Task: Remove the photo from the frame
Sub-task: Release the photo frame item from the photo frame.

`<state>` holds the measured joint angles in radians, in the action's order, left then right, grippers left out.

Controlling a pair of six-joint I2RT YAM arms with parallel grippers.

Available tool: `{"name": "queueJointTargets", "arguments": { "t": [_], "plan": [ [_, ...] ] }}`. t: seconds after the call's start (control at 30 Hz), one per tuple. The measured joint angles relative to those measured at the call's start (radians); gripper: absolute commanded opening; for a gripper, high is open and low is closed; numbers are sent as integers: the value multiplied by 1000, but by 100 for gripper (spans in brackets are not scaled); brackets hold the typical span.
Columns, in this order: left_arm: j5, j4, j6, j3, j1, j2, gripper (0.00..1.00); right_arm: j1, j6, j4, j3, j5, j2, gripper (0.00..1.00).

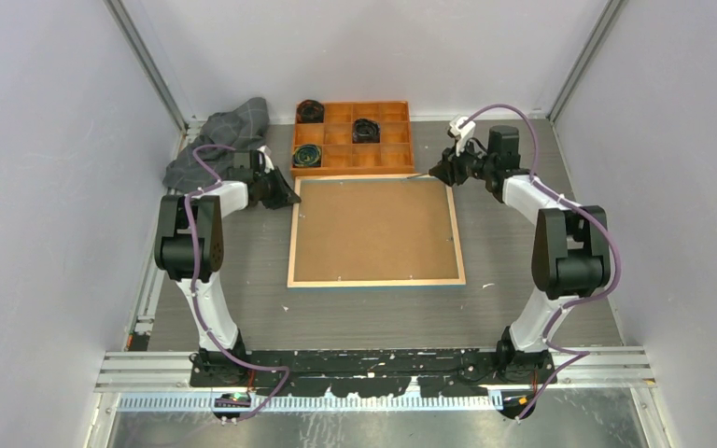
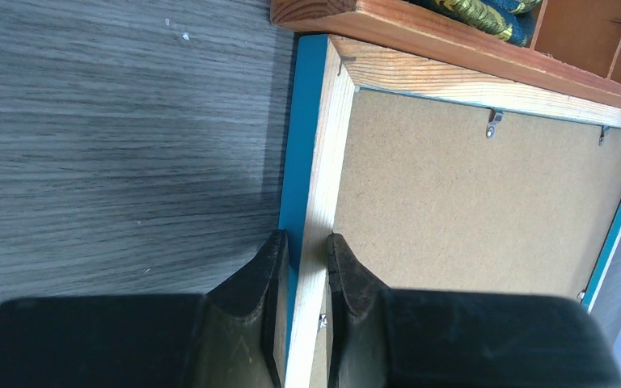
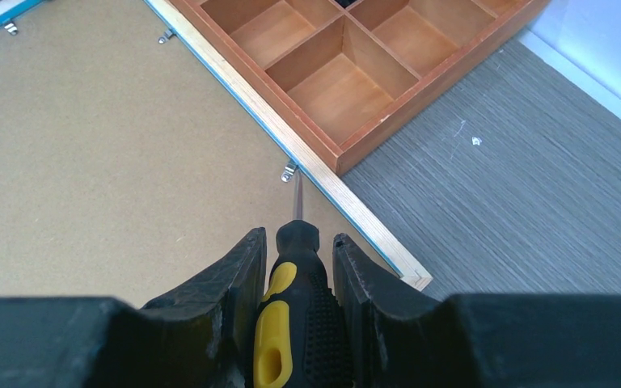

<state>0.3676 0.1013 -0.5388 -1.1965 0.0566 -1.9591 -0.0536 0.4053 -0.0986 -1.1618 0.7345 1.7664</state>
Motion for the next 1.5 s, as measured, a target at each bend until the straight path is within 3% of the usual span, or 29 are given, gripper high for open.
{"name": "queueJointTargets", "arguments": {
  "t": [0.47, 1.5],
  "plan": [
    [0, 0, 0, 0, 0, 0, 0, -28, -13, -29, 1, -42, 35, 1],
    [1, 0, 0, 0, 0, 0, 0, -21, -32, 2, 1, 30, 35, 1]
  ]
}}
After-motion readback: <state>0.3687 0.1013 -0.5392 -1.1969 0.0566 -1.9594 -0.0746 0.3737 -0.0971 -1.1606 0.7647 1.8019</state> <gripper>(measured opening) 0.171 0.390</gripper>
